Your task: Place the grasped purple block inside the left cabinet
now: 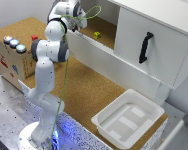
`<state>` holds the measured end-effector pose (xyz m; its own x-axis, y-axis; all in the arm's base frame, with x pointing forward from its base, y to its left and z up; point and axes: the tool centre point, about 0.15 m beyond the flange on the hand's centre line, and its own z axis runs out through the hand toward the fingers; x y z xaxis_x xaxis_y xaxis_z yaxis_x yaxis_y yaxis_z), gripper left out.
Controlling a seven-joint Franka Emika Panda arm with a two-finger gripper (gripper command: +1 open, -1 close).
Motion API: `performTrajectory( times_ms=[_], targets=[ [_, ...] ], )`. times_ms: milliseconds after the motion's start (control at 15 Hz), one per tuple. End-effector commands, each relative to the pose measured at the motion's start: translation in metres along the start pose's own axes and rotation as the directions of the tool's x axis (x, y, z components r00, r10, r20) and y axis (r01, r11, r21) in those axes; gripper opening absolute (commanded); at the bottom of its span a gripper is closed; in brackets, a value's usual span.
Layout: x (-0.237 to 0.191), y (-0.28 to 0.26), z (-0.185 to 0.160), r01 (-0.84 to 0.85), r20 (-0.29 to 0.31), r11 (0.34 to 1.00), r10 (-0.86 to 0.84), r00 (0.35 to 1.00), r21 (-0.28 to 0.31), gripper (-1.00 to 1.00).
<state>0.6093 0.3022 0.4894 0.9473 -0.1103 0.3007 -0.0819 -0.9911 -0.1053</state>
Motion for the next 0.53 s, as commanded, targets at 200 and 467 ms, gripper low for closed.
performTrajectory(
  times_ms=[200,467],
  targets=[
    [0.067,-0.005,0.019,0.04,0.196,0.982,-0.003,0.981,-0.186,-1.0],
    [0.08,0.008,0.027,0.077,0.224,0.98,-0.035,0.974,-0.183,-1.0]
  ],
)
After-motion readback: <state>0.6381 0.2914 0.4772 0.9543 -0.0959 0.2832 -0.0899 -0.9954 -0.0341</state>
